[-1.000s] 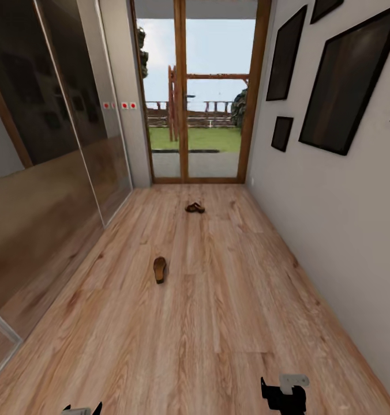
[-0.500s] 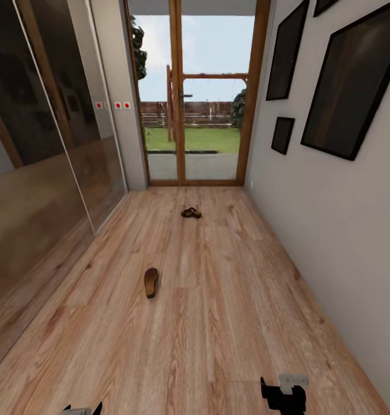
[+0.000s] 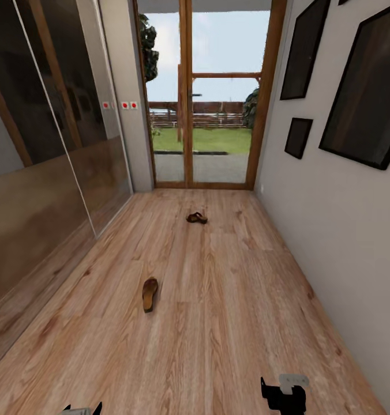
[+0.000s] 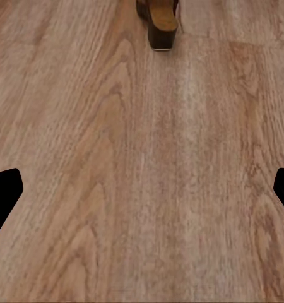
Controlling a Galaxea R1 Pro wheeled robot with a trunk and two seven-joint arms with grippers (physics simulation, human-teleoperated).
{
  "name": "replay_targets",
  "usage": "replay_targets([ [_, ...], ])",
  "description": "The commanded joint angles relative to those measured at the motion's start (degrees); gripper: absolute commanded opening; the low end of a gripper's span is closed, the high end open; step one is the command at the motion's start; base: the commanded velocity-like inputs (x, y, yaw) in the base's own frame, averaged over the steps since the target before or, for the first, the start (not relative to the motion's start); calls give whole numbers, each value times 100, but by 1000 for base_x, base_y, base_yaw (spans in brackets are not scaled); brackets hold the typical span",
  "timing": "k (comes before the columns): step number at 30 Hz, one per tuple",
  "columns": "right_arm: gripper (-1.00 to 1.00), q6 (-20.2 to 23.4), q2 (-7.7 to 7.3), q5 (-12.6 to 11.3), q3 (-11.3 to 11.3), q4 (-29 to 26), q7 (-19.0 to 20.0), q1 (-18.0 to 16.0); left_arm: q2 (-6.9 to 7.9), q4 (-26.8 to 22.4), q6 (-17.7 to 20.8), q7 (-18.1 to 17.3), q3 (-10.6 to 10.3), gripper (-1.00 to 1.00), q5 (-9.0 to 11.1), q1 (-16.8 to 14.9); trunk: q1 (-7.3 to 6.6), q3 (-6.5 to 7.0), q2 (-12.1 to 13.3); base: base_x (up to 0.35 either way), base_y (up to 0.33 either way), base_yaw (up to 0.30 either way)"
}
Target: Pick up the two gym shoes and the two sandals from the corridor floor and place them onto the hallstand (shoe rack) in the corridor, making sure they are on the rack and not on the floor. Arrange them so the two gym shoes are next to each other and the two sandals are next to each other.
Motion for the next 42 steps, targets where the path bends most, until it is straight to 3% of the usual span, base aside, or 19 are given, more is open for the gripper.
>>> replay_targets([
  [1,100,-15,0,61,-34,7,-26,-3,-3,4,-14,-44,48,100,-28,-6,2,-5,-2,306,-129,69],
  [11,100,-15,5,61,-34,6,-24,-3,-3,4,-14,-40,48,100,-7,-6,2,-5,-2,322,-71,39],
  [23,100,-15,9,61,-34,6,-19,-3,-1,4,-14,-42,56,100,-3,-6,2,-5,-2,328,-2,246],
  [35,100,-15,-7,59,-45,-97,-13,-3,2,-6,61,95,57,100,-11,-78,2,-5,-2,70,0,127],
  [41,100,26,-15,54,-51,-673,-7,-6,3,-49,106,307,33,100,-29,-193,2,-5,-2,2,0,4],
  [42,100,180,-12,48,-51,-1293,-9,-4,17,-39,163,403,25,100,-42,-460,2,-5,-2,0,0,0],
])
